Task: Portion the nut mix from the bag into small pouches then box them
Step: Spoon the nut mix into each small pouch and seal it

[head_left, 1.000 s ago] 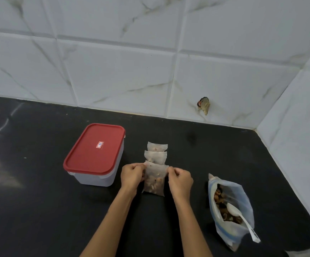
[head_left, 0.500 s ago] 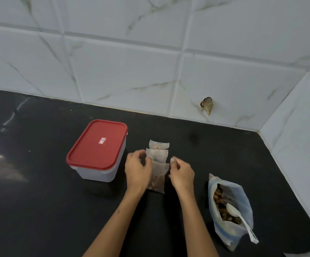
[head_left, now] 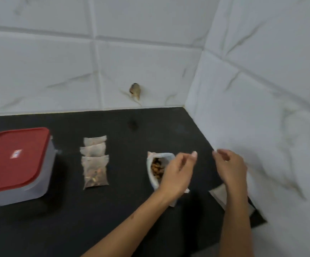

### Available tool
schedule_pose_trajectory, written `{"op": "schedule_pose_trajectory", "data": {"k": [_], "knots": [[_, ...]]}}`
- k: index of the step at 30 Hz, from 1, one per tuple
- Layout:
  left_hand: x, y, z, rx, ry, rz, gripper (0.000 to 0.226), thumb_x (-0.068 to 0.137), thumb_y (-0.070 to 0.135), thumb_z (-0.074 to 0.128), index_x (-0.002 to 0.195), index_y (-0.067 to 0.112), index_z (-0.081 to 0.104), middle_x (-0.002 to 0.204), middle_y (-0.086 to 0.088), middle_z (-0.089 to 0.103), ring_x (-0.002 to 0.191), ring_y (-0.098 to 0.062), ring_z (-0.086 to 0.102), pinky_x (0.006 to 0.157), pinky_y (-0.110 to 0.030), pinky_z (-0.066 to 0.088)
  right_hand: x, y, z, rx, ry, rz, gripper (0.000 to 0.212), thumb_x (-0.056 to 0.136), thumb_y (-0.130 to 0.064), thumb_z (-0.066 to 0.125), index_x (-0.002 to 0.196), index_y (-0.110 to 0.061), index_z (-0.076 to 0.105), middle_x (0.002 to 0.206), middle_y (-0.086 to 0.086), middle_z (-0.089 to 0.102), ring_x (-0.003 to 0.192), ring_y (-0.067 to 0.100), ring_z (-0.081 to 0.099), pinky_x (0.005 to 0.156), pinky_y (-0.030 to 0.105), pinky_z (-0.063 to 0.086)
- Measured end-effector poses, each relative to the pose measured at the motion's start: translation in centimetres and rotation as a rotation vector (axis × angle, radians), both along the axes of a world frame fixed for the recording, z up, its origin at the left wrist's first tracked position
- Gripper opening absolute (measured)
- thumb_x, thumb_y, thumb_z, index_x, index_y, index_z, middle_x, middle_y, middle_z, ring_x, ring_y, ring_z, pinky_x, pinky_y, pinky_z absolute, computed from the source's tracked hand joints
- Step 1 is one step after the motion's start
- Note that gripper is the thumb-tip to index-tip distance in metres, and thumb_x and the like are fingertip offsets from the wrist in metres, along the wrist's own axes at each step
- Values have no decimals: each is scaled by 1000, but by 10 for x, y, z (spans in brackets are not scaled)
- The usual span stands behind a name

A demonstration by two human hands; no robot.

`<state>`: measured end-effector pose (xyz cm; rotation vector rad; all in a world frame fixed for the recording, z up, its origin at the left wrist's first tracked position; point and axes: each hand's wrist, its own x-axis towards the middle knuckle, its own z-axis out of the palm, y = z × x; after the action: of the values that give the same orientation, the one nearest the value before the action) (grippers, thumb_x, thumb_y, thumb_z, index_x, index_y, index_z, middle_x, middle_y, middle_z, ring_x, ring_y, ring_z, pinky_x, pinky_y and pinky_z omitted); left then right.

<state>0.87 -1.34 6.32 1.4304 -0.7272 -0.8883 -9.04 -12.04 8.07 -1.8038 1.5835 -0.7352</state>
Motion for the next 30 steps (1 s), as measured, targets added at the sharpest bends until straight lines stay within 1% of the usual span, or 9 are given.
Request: {"op": "schedule_pose_trajectory", "data": {"k": [3, 5, 7, 9, 11, 15, 20, 25, 30], "knots": [[-38, -17, -15, 164, -128, -225, 47, 93, 60, 41, 96, 17, 60, 87, 7, 60, 89, -10, 57, 88, -31, 45, -54, -2, -28, 7, 176, -206, 32, 91, -20, 56, 117, -4, 63, 119, 19, 64, 112, 35, 56, 93, 36, 42], [-53, -29, -25, 267, -219, -317, 67, 90, 67, 35, 112, 8, 58, 111, -5, 62, 108, -20, 56, 96, -34, 42, -80, 1, -47, 82, 239, -334, 30, 90, -21, 57, 113, -3, 64, 115, 20, 63, 108, 37, 57, 82, 35, 44], [-66, -37, -31, 327, -261, -389, 83, 88, 73, 31, 129, 3, 47, 135, -14, 50, 127, -28, 45, 106, -39, 36, -94, 3, -66, 212, 275, -401, 32, 89, -27, 58, 107, -2, 65, 108, 20, 63, 101, 36, 59, 73, 32, 41], [-77, -43, -33, 366, -271, -439, 86, 89, 72, 29, 143, 5, 34, 148, -14, 37, 138, -28, 32, 111, -39, 27, -98, 4, -76, 317, 266, -434, 33, 88, -30, 59, 104, -1, 64, 100, 18, 63, 92, 34, 60, 71, 31, 42], [-85, -46, -35, 371, -274, -455, 85, 90, 70, 28, 145, 6, 30, 149, -13, 34, 139, -28, 29, 112, -39, 25, -98, 5, -82, 318, 246, -448, 32, 88, -28, 59, 102, 0, 63, 96, 18, 63, 87, 33, 60, 69, 31, 43], [-89, -51, -40, 380, -236, -427, 83, 90, 70, 27, 144, 7, 31, 148, -12, 36, 138, -27, 30, 113, -40, 26, -95, 6, -83, 256, 221, -416, 30, 87, -22, 59, 104, 4, 62, 99, 21, 64, 92, 34, 60, 68, 29, 38], [-85, -55, -42, 344, -222, -368, 80, 91, 68, 28, 144, 8, 34, 147, -10, 37, 137, -26, 32, 113, -41, 28, -88, 8, -82, 207, 158, -390, 31, 83, -13, 62, 108, 5, 62, 105, 21, 65, 99, 35, 60, 78, 29, 42], [-78, -59, -40, 337, -221, -338, 81, 91, 68, 28, 144, 7, 35, 148, -11, 36, 137, -25, 33, 113, -39, 28, -79, 12, -82, 129, 35, -444, 25, 81, -1, 59, 106, 3, 64, 95, 18, 67, 91, 32, 61, 83, 32, 44], [-76, -61, -38, 311, -182, -307, 79, 90, 71, 28, 134, 9, 45, 137, -6, 48, 127, -20, 44, 105, -34, 35, -75, 20, -78, 28, -43, -541, 28, 85, -8, 59, 113, -5, 61, 102, 14, 68, 98, 33, 60, 77, 32, 42]]}}
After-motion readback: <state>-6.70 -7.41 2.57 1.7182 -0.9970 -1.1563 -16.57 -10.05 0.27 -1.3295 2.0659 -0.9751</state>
